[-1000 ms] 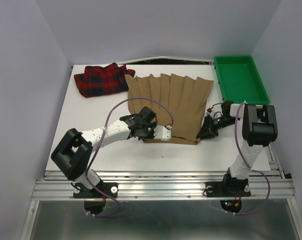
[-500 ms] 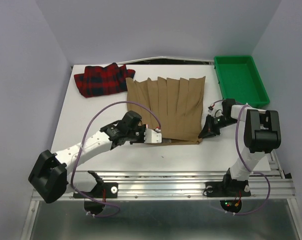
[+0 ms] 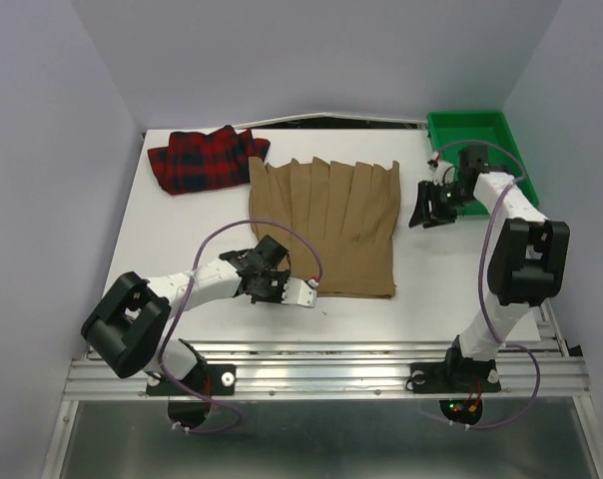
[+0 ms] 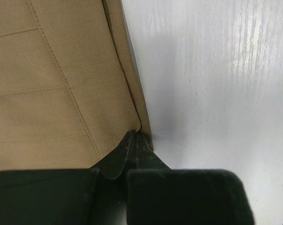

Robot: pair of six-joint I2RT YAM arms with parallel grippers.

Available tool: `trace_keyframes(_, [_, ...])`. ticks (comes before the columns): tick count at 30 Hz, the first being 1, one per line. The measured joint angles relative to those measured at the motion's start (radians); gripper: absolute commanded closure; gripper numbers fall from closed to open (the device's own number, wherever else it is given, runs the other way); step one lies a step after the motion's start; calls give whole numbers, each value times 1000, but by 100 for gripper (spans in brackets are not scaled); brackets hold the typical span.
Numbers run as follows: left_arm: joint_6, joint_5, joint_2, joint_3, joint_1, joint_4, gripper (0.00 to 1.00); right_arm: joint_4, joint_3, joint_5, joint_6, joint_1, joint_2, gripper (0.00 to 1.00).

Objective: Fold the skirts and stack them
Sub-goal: Flatten the skirt out, then fold the skirt

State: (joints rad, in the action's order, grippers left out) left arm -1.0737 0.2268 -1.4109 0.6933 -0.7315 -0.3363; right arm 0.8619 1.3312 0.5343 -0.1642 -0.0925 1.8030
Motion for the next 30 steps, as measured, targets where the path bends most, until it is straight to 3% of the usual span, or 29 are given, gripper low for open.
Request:
trace_keyframes(1, [-15,-2,2,0,0,-5,67,-2,66,-2,-3,0,2,43])
trace_keyframes(3, [-34,-12,11,-5,0,-13,51,-14,181,9,-5,2,11,46])
trace_keyframes(10, [-63,-11,201,-44,3,-84,37,-69,442,20,-20,114,218,52])
trace_keyframes(16, [20,48,362,10,54,-112,34,-99,481,13,-21,190,407,58])
trace_keyframes(20, [152,106,401,58,129,-76,43,-130,492,-1,-15,177,475,64])
trace_keyframes(25, [336,134,290,92,182,18,52,-212,391,-21,-33,167,426,69])
trace_keyframes(30, [483,174,137,108,217,92,55,-284,153,-72,-95,170,272,73])
